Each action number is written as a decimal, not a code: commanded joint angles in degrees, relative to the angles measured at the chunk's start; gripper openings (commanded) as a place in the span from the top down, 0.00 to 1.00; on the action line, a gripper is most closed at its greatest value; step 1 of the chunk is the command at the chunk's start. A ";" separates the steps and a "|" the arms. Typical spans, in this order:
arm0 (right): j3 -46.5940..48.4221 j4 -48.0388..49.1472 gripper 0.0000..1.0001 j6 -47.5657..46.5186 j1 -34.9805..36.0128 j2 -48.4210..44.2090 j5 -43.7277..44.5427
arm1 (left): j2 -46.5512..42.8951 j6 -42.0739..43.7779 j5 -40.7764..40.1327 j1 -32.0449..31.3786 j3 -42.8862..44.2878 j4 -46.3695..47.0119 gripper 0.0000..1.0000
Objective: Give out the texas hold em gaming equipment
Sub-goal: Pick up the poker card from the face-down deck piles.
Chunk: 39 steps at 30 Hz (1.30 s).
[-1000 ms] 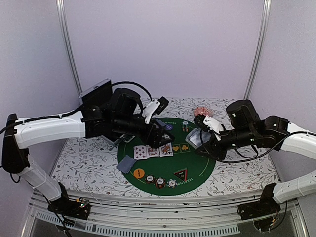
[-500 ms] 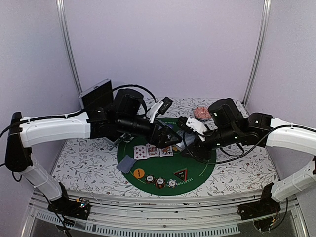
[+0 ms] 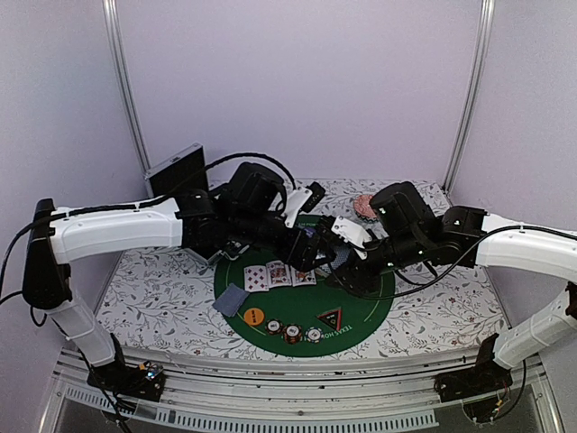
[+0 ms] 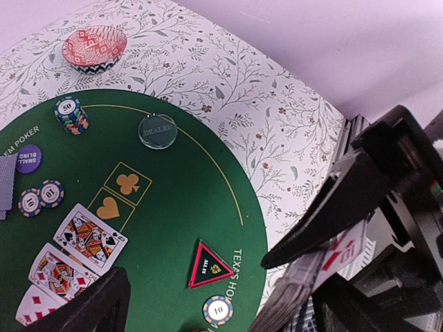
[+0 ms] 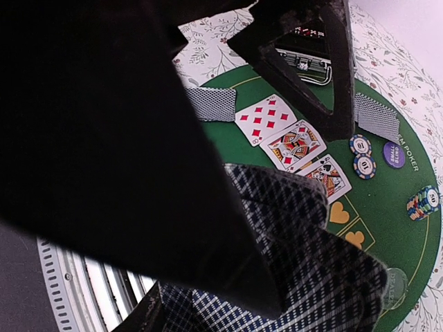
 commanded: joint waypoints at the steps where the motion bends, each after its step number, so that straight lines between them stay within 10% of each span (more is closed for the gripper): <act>1: 0.55 1.73 0.52 -0.81 0.55 -2.07 -0.82 | -0.70 1.77 -7.69 0.36 0.68 -4.18 0.08; 19: -0.02 1.48 0.52 -0.23 0.51 -2.61 0.14 | -4.38 4.28 -5.36 0.46 -1.05 -3.65 0.21; 39: -0.28 1.38 0.52 -0.19 0.55 -2.24 0.66 | -5.95 5.44 3.75 0.42 -2.19 -0.91 0.87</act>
